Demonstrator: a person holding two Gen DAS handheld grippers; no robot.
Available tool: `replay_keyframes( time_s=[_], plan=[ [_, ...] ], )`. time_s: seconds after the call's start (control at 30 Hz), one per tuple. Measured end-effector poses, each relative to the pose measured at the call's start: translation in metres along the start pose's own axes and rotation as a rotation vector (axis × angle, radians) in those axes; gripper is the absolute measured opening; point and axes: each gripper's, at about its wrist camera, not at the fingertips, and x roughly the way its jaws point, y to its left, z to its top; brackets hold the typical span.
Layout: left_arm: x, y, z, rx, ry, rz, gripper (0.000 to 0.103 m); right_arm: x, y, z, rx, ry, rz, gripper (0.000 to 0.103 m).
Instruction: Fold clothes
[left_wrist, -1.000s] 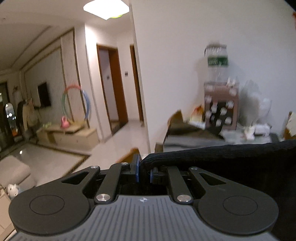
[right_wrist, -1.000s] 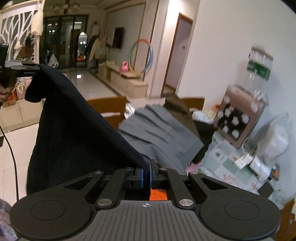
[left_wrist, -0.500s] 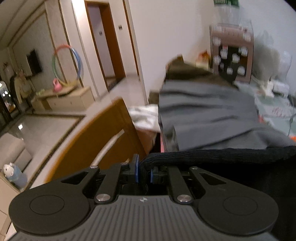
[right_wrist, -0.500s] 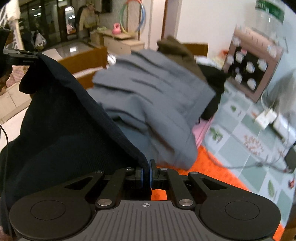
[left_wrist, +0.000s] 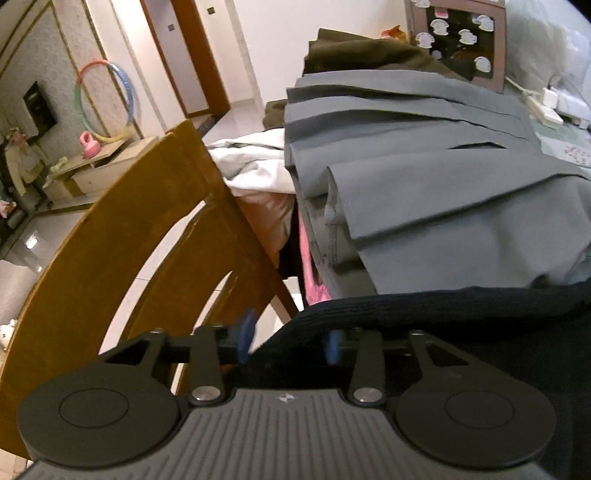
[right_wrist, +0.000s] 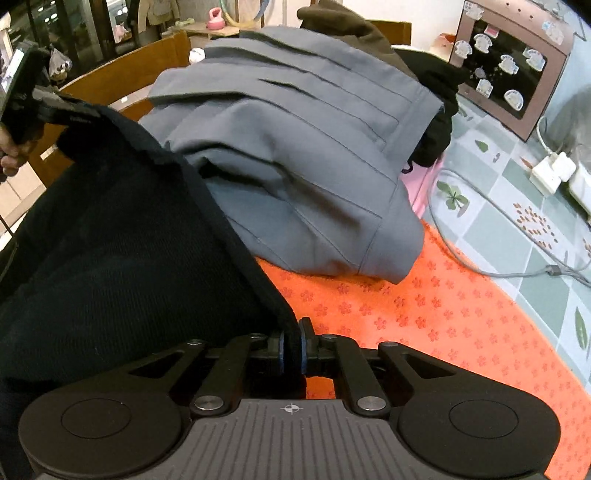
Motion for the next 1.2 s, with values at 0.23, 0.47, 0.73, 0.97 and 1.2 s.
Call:
replay_keyframes(
  time_s=[0.23,0.47,0.73,0.97,1.2],
  plan=[
    [-0.044,0.008,-0.002,-0.012,-0.088,-0.092,0.089,-0.068,0.003,-0.004,0.038,-0.112,0.014,0.036],
    [-0.120,-0.005,-0.008,-0.019,-0.235,-0.227,0.096,-0.151,0.025,-0.040,0.075,-0.188,-0.021,0.051],
    [-0.181,-0.049,-0.025,0.004,-0.318,-0.341,0.097,-0.209,0.046,-0.123,0.173,-0.172,-0.126,0.060],
    [-0.228,-0.094,-0.055,0.010,-0.355,-0.317,0.097,-0.232,0.053,-0.201,0.252,-0.157,-0.089,0.064],
    [-0.277,-0.145,-0.113,-0.162,-0.346,-0.209,0.097,-0.239,0.055,-0.252,0.180,-0.205,0.064,0.065]
  ],
)
